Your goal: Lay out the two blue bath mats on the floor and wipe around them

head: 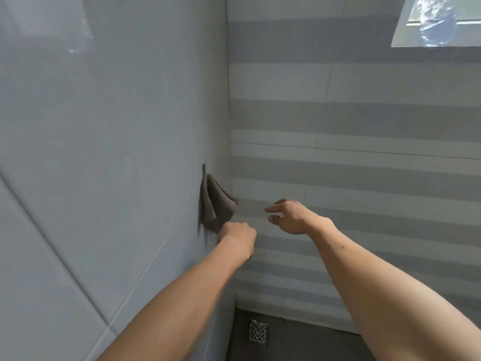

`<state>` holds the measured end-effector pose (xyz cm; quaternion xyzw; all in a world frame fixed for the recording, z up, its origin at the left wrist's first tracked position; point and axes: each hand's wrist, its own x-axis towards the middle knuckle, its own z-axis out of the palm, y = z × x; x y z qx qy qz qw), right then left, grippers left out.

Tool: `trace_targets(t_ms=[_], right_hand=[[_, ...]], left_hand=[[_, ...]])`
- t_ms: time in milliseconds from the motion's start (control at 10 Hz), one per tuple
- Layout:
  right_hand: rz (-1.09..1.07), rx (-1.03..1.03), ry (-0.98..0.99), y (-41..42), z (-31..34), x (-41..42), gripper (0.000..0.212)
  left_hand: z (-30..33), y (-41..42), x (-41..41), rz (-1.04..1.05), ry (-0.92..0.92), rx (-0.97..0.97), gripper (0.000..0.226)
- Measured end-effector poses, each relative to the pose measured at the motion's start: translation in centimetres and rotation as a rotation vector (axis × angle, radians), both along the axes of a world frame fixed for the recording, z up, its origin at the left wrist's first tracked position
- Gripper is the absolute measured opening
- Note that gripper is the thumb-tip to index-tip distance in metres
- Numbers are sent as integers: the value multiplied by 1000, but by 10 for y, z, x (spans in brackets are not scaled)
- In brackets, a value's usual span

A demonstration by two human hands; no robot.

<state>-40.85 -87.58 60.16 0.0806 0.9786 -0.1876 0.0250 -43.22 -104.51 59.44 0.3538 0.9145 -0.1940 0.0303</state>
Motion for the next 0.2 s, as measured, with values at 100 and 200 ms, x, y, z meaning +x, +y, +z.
trace_targets(t_ms=[100,200], right_hand=[[-210,-59,-20,51,-19,57,43],[-483,-170,-45,91,-36,132,47]], left_hand=[[-6,47,19,-110,-32,53,37],[-14,85,46,-225,-43,28,36]])
